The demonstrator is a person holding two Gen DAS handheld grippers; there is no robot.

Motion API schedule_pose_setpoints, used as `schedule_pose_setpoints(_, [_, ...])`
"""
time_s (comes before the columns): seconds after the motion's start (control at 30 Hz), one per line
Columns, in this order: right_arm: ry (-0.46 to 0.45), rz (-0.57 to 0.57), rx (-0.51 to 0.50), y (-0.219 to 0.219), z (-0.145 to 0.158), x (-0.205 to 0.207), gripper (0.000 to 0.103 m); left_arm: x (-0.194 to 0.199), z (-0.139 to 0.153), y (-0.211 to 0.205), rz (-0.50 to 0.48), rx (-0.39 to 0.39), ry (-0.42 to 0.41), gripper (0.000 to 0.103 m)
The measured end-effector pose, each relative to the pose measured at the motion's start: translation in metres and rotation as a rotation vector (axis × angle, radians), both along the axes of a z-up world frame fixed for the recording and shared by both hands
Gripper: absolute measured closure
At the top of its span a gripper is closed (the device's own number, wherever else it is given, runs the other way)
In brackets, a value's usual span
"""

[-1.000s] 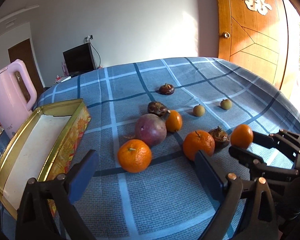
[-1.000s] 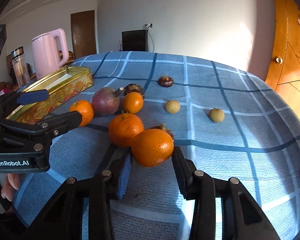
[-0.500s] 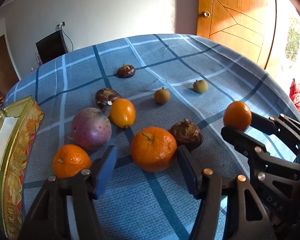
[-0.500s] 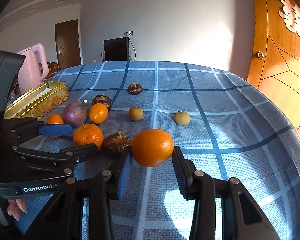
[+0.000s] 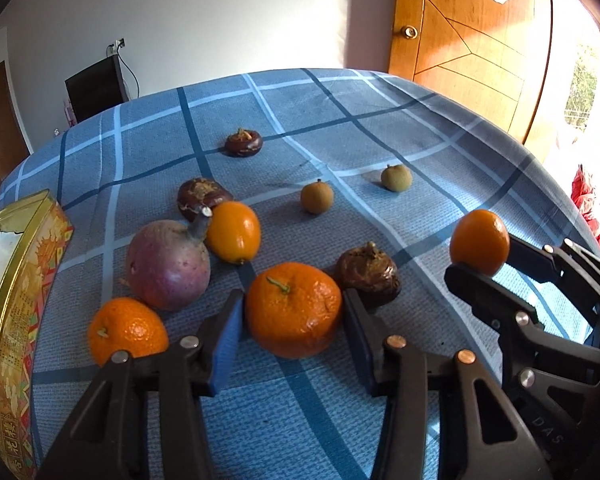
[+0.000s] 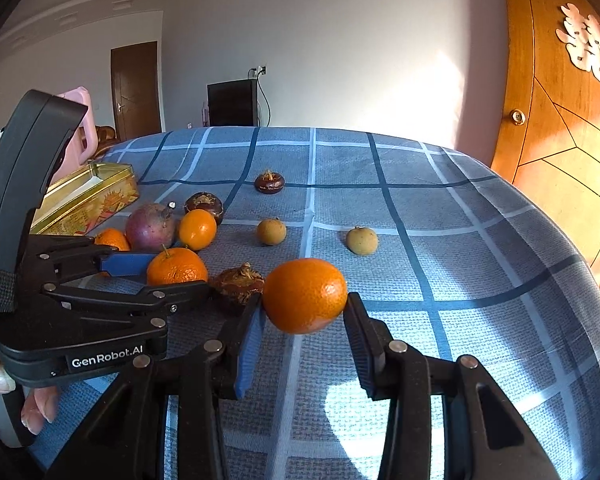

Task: Organize fruits
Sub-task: 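Close the left tool on another mandarin while the right tool holds its mandarin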

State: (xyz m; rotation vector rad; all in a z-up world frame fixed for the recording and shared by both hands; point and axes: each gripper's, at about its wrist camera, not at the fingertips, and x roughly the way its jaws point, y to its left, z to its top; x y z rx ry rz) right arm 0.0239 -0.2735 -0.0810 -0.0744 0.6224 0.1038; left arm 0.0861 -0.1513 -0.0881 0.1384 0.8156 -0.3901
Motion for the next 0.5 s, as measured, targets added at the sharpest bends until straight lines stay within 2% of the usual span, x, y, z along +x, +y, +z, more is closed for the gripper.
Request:
schedule_pose_setpoints(0.17, [-0.037,0.004,-0.006,0.001,0.002,-0.006,0.061,-0.008,0.007,0.002,0.005,0.009,-0.064,0.053])
schedule_pose_setpoints(0.5, [-0.087,0.011,0.005,0.001,0.005,-0.012,0.061,-0.016,0.016,0.01,0.029,-0.008,-0.141,0.053])
